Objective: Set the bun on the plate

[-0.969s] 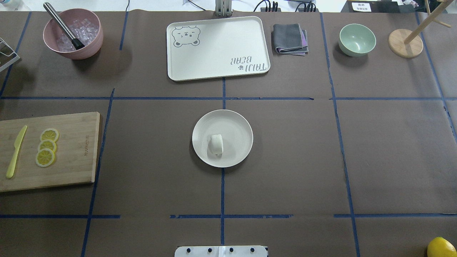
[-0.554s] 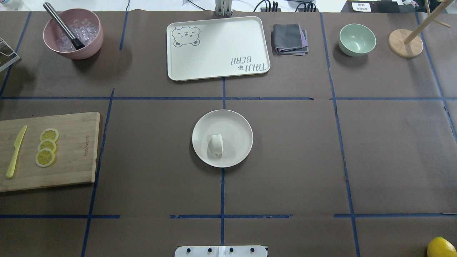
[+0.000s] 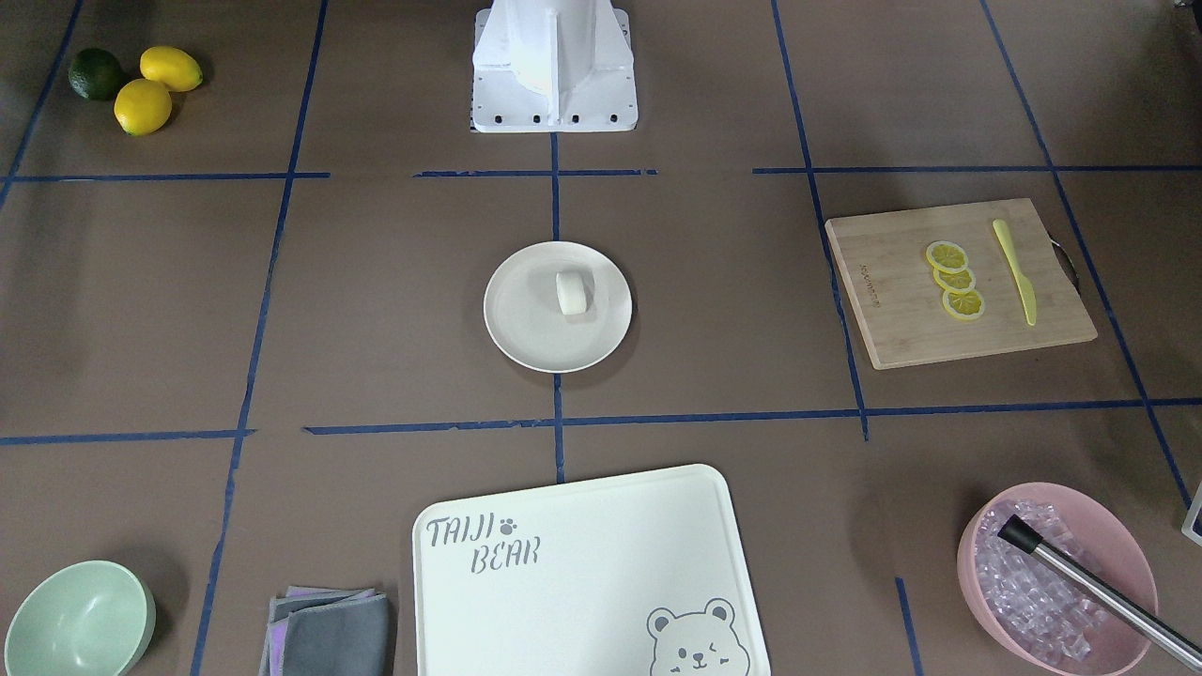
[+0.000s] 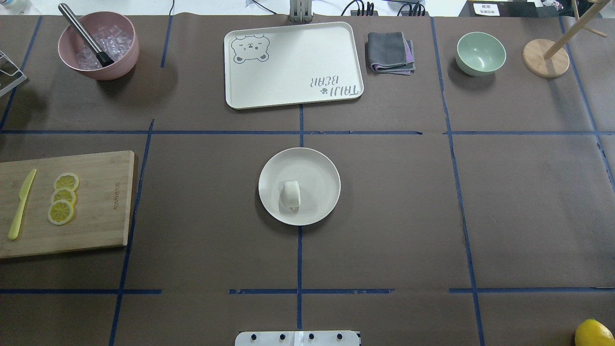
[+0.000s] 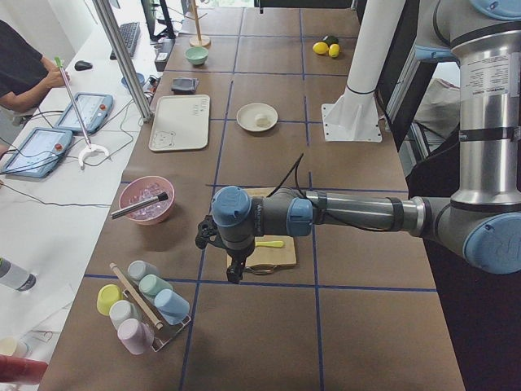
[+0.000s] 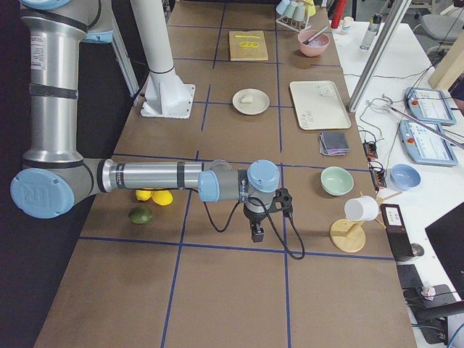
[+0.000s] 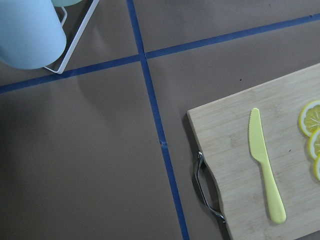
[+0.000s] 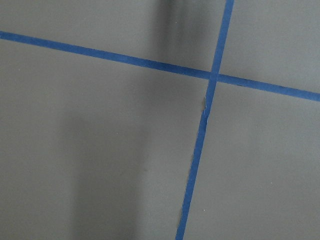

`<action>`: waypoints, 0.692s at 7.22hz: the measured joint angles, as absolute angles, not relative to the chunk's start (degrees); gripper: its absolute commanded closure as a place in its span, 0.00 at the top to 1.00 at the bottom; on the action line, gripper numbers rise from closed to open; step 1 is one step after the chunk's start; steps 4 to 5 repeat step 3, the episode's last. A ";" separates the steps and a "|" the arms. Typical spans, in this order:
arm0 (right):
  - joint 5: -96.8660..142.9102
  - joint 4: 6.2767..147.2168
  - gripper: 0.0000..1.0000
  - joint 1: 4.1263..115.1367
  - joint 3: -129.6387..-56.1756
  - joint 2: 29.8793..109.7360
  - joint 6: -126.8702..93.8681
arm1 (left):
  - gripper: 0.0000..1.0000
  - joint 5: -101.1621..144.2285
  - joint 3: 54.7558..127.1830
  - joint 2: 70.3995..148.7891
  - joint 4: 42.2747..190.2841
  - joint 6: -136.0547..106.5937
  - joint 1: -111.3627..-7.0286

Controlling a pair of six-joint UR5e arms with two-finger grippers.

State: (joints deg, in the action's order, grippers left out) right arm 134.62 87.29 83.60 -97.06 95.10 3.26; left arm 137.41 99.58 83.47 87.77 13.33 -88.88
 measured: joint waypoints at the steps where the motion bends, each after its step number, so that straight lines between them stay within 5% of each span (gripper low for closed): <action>1: 134.64 87.15 1.00 83.55 -97.04 95.10 3.25 | 1.00 137.36 99.52 83.62 88.14 13.32 -88.74; 5: 134.65 87.09 1.00 83.41 -96.91 95.10 3.25 | 1.00 137.31 99.92 83.84 88.03 13.35 -87.87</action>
